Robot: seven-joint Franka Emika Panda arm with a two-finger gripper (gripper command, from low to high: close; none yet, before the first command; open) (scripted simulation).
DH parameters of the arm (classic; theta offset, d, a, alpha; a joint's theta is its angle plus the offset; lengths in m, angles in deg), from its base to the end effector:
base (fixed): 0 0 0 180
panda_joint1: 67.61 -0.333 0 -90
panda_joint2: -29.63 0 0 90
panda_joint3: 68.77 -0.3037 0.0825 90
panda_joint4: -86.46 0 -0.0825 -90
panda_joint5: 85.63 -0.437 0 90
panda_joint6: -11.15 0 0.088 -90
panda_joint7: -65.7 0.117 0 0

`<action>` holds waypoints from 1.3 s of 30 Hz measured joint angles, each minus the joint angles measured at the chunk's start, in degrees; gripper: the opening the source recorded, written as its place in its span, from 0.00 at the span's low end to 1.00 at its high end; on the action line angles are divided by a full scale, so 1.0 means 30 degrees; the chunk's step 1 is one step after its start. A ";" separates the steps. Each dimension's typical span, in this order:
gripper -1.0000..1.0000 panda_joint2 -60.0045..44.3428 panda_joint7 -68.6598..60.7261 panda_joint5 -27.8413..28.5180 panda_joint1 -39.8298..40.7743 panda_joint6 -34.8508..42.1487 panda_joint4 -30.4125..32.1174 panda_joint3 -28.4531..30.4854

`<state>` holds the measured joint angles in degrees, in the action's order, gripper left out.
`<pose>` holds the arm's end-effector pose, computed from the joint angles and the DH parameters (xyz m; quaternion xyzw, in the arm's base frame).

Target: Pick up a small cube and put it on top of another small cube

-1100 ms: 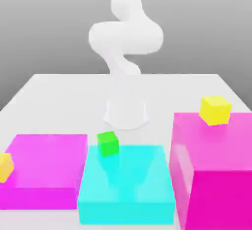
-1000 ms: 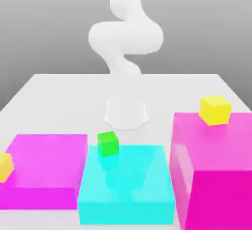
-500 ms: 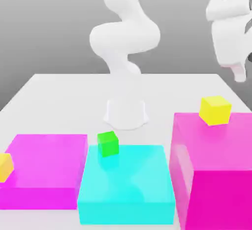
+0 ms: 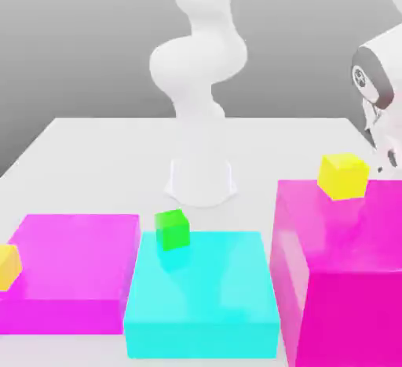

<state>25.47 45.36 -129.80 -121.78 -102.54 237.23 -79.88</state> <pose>0.1077 0.3599 0.1329 -0.8119 -0.3972 0.4079 0.1293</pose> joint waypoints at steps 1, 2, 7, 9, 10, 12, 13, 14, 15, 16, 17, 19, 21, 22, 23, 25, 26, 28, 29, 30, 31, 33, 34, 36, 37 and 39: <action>0.50 -0.0271 0.0541 -0.0053 -0.0531 0.0152 0.0664 -0.0363; 0.50 -0.0526 0.1080 -0.0110 -0.1006 0.0310 0.1327 -0.0765; 0.50 -0.1398 0.4002 -0.0124 -0.3128 0.0607 0.4120 -0.2711; 0.50 -0.1409 0.5646 0.0451 -0.3173 -0.0196 0.4372 -0.2413; 0.50 -0.1386 0.6503 0.0782 -0.3132 -0.0658 0.4439 -0.2188; 0.50 -0.1317 0.8245 0.1486 -0.2913 -0.1616 0.4537 -0.1781; 0.50 -0.1269 0.9121 0.1842 -0.2847 -0.2094 0.4578 -0.1521; 0.50 -0.1216 0.9999 0.2202 -0.2773 -0.2569 0.4617 -0.1263; 0.50 -0.1157 1.0877 0.2563 -0.2703 -0.3041 0.4654 -0.0999; 0.50 -0.1093 1.1755 0.2926 -0.2632 -0.3510 0.4691 -0.0734; 0.50 -0.1023 1.2622 0.3279 -0.2558 -0.3980 0.4730 -0.0472; 0.50 -0.0873 1.4391 0.4025 -0.2401 -0.4897 0.4801 0.0044; 0.50 -0.0705 1.6157 0.4774 -0.2252 -0.5799 0.4872 0.0568; 0.50 -0.0616 1.7042 0.5153 -0.2154 -0.6246 0.4907 0.0806; 0.50 -0.0522 1.7925 0.5531 -0.2078 -0.6689 0.4941 0.1066; 0.50 -0.0324 1.9696 0.6299 -0.1846 -0.7568 0.5010 0.1512; 0.50 -0.0219 2.0575 0.6679 -0.1687 -0.8012 0.5047 0.1695; 0.50 -0.0001 2.2360 0.7465 -0.1458 -0.8864 0.5112 0.2176; 0.50 0.0113 2.3235 0.7845 -0.1287 -0.9292 0.5145 0.2382; 0.50 0.0229 2.4133 0.8245 -0.1106 -0.9711 0.5177 0.2590; 0.50 0.0348 2.5028 0.8642 -0.0905 -1.0124 0.5207 0.2779; 0.50 0.0593 2.6806 0.9433 -0.0488 -1.0958 0.5270 0.3093; 0.50 0.0718 2.7696 0.9830 -0.0290 -1.1368 0.5300 0.3240; 0.50 0.0974 2.9465 1.0610 0.0105 -1.2182 0.5358 0.3516; 0.50 0.1103 3.0336 1.0974 0.0268 -1.2583 0.5385 0.3681; 0.50 0.1368 3.2087 1.1737 0.0717 -1.3386 0.5440 0.3885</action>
<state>29.57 141.62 -94.59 -119.63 -142.69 253.55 -68.23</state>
